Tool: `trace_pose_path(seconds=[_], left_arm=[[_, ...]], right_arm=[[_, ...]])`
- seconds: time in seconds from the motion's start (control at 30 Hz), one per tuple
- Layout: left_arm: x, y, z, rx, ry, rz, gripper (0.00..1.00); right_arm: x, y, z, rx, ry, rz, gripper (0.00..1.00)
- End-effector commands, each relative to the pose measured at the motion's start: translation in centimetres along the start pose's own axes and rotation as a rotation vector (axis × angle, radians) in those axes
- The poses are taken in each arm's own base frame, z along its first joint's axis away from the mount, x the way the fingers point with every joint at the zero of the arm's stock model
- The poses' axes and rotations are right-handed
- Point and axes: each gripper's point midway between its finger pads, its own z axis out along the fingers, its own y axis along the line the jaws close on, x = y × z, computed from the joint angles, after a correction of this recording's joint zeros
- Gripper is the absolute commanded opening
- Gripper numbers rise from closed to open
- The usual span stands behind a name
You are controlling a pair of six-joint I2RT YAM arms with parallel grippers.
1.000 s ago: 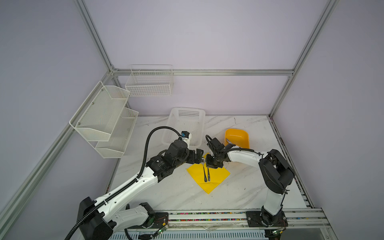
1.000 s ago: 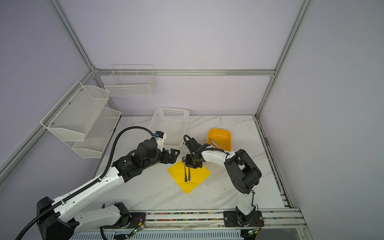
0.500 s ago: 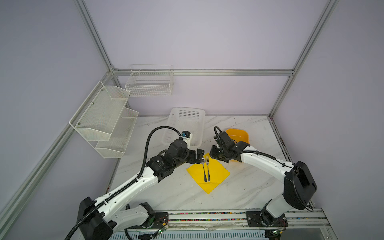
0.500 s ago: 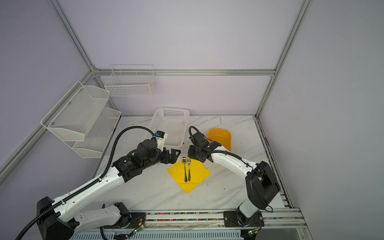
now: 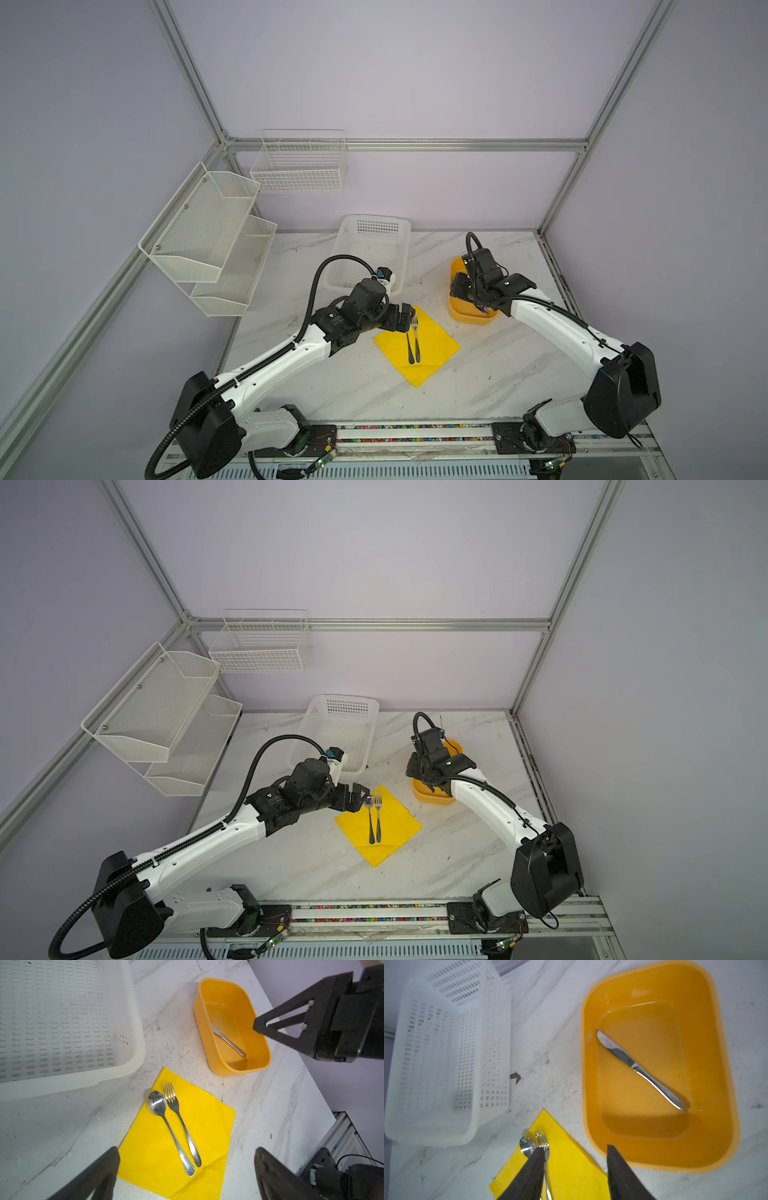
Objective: Place the utensils on the paper napkin and roll it up
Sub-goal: 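Open the right gripper and move it over the yellow tray, then lower the right gripper into the yellow tray onto the steel knife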
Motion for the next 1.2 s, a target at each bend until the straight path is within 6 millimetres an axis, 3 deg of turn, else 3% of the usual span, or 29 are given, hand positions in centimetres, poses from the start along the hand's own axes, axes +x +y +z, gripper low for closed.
trace_pose_path(seconds=[0.0, 0.2, 0.5, 0.53, 0.63, 1.17], left_arm=[[-4.0, -2.3, -0.9, 0.075, -0.092, 0.029, 1.00], [-4.3, -3.2, -0.3, 0.105, -0.076, 0.055, 1.00], [-5.1, -4.7, 0.9, 0.157, -0.039, 0.070, 1.00], [-4.7, -4.6, 2.1, 0.151, -0.011, 0.068, 0.99], [-4.9, -4.8, 2.7, 0.151, -0.004, 0.063, 1.00], [-5.5, -6.4, 5.6, 0.180, 0.044, 0.045, 1.00]], right_arm=[[0.7, -3.0, 1.8, 0.053, 0.082, -0.042, 0.51], [-0.3, -5.7, 4.2, 0.087, 0.127, -0.046, 0.51], [-0.5, -7.1, 6.2, 0.153, 0.168, -0.106, 0.51], [-0.5, -7.3, 6.4, 0.157, 0.172, -0.109, 0.51], [-0.6, -8.0, 7.1, 0.166, 0.190, -0.111, 0.50], [-0.1, -8.9, 10.8, 0.180, 0.344, -0.166, 0.46]])
